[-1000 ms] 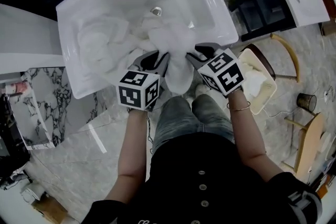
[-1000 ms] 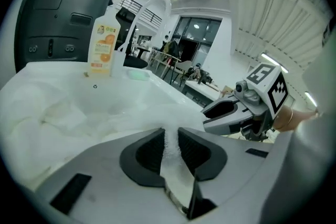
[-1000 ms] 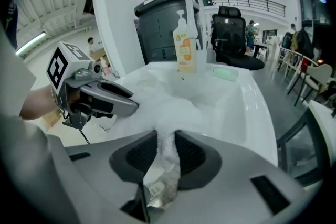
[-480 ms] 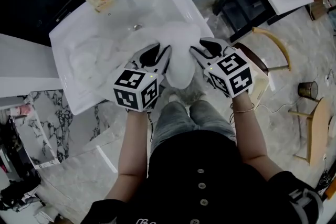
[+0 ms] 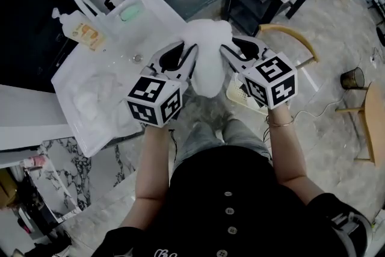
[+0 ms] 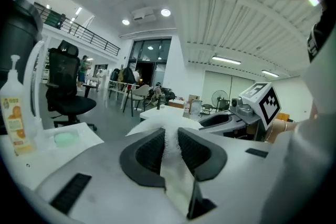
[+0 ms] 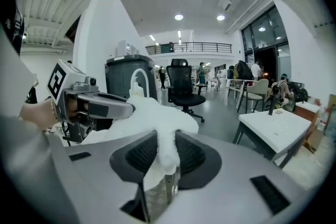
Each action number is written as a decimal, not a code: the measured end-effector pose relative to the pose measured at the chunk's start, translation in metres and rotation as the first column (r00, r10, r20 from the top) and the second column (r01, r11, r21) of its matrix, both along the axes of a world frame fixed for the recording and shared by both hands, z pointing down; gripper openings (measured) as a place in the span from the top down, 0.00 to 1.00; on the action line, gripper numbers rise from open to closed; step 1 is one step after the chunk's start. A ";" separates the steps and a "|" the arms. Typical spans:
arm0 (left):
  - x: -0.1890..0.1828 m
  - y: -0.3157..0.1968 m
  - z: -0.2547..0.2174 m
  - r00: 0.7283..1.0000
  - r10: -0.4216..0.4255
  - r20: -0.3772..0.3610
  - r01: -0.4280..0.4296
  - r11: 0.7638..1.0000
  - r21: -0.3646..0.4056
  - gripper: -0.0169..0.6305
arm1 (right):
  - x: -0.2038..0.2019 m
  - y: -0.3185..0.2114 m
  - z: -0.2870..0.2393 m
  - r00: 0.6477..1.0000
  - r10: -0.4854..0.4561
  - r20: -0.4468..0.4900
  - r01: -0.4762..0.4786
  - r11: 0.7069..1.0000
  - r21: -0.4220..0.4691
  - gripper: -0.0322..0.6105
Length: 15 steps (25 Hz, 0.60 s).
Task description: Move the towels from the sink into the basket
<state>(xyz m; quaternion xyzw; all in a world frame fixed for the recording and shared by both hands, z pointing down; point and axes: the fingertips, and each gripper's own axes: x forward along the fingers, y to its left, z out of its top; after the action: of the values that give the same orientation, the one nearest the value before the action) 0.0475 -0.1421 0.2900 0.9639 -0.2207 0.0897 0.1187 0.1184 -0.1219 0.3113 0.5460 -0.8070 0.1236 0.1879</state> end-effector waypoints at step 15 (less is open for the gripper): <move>0.148 0.057 -0.069 0.950 0.310 -0.044 -0.300 0.940 0.163 0.86 | 0.144 0.069 -0.071 0.953 0.301 -0.034 -0.291 0.940 0.178 0.79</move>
<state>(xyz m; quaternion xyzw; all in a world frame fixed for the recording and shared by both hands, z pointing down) 0.1956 -0.0853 0.2214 0.9953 -0.0706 0.0565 0.0361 0.2620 -0.0532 0.2403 0.6787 -0.7172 0.0642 0.1444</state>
